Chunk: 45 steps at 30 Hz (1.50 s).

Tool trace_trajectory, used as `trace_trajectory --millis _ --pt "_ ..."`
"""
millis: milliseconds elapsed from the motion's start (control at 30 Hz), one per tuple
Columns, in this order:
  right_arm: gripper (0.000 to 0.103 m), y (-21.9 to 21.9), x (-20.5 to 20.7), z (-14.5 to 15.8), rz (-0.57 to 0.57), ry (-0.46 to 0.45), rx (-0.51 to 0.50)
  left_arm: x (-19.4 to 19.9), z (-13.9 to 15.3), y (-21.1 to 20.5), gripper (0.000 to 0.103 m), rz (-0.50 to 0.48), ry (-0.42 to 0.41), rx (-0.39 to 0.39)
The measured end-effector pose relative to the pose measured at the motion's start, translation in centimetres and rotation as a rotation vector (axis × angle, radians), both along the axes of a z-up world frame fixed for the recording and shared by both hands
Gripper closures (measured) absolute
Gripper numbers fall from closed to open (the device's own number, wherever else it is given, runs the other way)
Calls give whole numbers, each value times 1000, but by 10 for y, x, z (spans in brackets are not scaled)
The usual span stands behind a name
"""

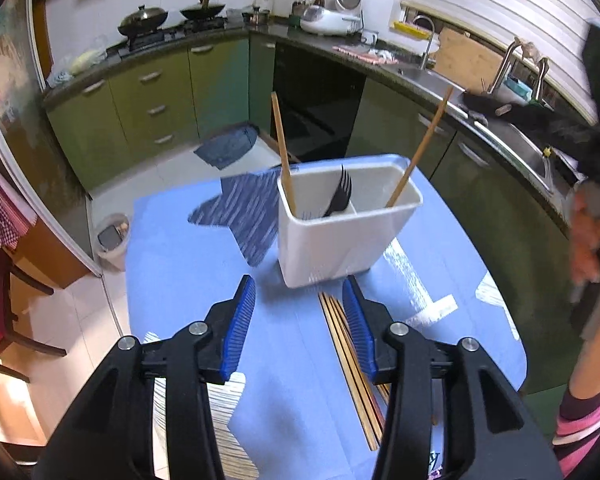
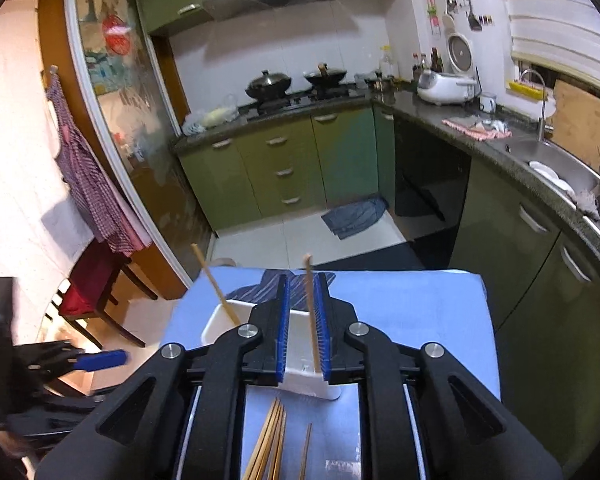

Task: Organize utensils
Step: 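Lower both tools back to the remaining chopsticks on the cloth, then grasp and lift a chopstick upright with the left tool while the right tool grasps another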

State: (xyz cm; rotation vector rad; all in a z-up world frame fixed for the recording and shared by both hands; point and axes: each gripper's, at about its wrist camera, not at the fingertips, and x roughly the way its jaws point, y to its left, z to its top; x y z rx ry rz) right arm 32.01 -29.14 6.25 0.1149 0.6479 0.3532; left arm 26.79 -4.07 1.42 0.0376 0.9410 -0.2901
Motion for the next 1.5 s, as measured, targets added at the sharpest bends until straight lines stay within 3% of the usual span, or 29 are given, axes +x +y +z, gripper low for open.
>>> trace_trajectory --millis 100,367,533,700,1000,1167,1233,1500 --pt "80 -12 -31 0 10 -13 -6 -1 -21 -9 60 -17 44 8" --pt "80 -52 -90 -68 -31 80 -54 1 -106 -45 60 -40 258 12" --pt "80 -77 -94 -107 -54 167 -41 10 -136 -63 66 -20 314 53" --pt "80 -86 -98 -124 -46 202 -24 18 -152 -71 79 -6 357 94" --pt "80 -80 -91 -127 -21 218 -17 21 -170 -80 81 7 398 153" --pt "79 -76 -90 -129 -4 226 -19 26 -181 -88 88 14 417 193" --pt "70 -75 -90 -130 0 227 -22 26 -182 -89 90 17 419 199" --pt "69 -51 -84 -144 39 268 -88 26 -184 -92 96 9 398 186"
